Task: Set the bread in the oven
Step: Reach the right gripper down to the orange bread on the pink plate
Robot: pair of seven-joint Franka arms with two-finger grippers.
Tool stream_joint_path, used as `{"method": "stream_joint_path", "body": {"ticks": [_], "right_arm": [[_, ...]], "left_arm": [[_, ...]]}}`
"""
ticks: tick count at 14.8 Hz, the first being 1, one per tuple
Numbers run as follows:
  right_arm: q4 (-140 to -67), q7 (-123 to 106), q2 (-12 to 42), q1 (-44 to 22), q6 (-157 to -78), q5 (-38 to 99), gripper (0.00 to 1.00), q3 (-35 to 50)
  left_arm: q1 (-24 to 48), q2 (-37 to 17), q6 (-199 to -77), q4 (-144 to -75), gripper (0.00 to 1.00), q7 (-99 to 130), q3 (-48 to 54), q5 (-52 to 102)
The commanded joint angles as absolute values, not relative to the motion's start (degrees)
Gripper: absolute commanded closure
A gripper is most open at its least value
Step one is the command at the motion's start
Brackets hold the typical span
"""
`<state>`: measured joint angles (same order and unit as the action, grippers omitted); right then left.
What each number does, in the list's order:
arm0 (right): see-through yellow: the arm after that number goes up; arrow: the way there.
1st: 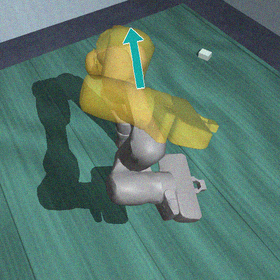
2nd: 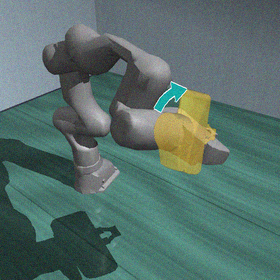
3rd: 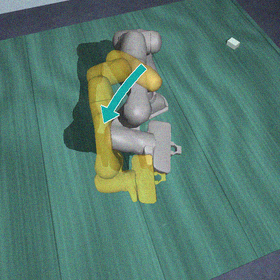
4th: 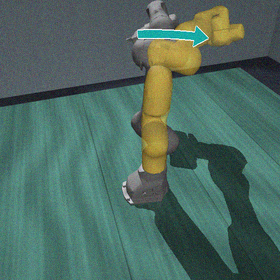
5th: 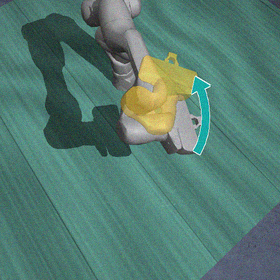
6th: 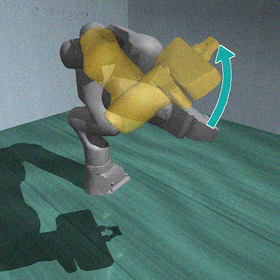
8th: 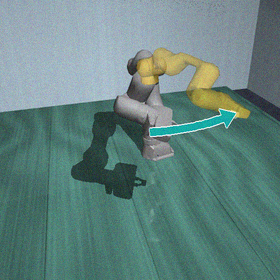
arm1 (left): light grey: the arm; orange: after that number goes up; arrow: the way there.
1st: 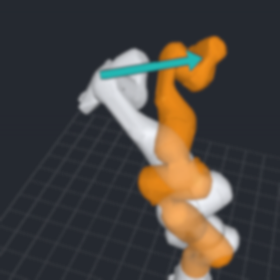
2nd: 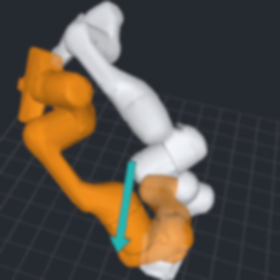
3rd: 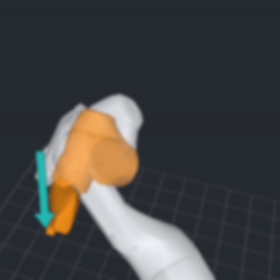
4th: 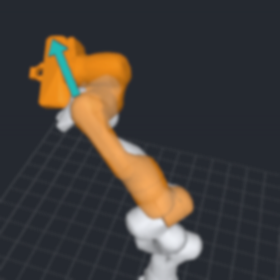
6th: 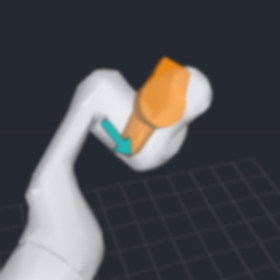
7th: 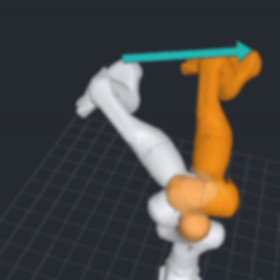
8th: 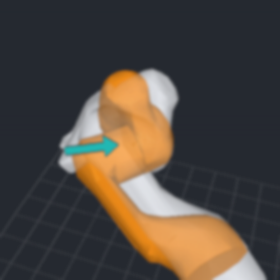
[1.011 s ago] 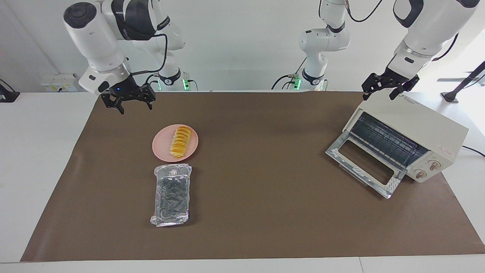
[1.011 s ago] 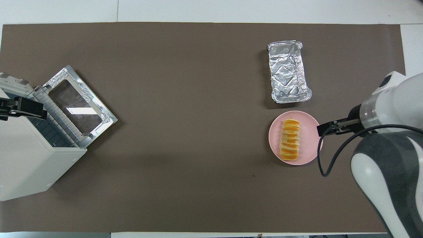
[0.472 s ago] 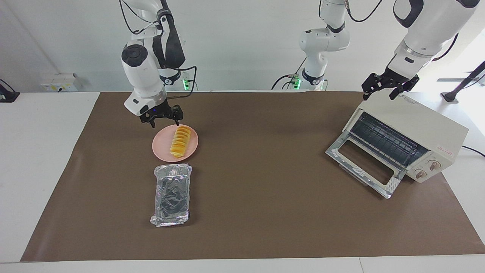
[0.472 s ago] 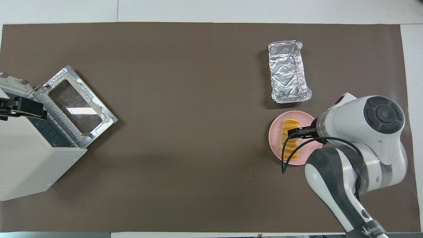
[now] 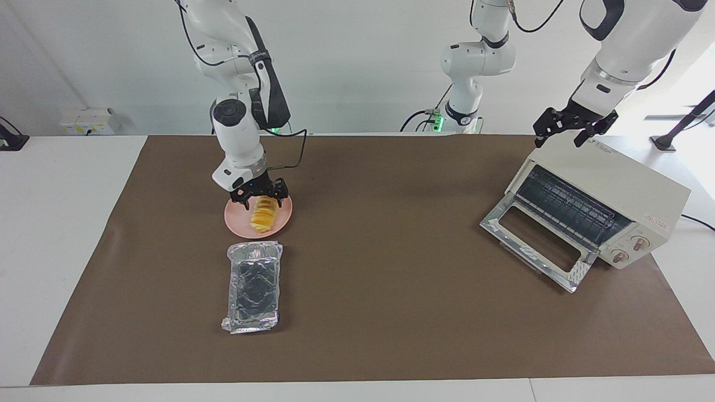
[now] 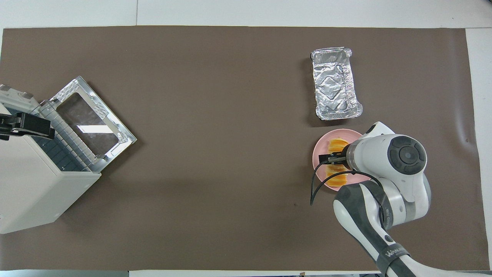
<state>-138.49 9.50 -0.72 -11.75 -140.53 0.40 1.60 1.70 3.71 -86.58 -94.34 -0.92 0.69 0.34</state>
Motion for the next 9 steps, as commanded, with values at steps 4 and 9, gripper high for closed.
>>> {"method": "stream_joint_path", "body": {"ticks": [4,9], "right_arm": [[-140.54,9.14,-1.23,-11.6,-142.82,0.0,0.01,1.58],[-140.71,9.14,-1.05,-11.6,-143.78,0.0,0.06,1.58]], "left_arm": [[1.32,4.04,-85.52,-94.13,0.0,-1.14,0.7,1.23],[1.32,4.04,-85.52,-94.13,0.0,-1.14,0.7,1.32]]}}
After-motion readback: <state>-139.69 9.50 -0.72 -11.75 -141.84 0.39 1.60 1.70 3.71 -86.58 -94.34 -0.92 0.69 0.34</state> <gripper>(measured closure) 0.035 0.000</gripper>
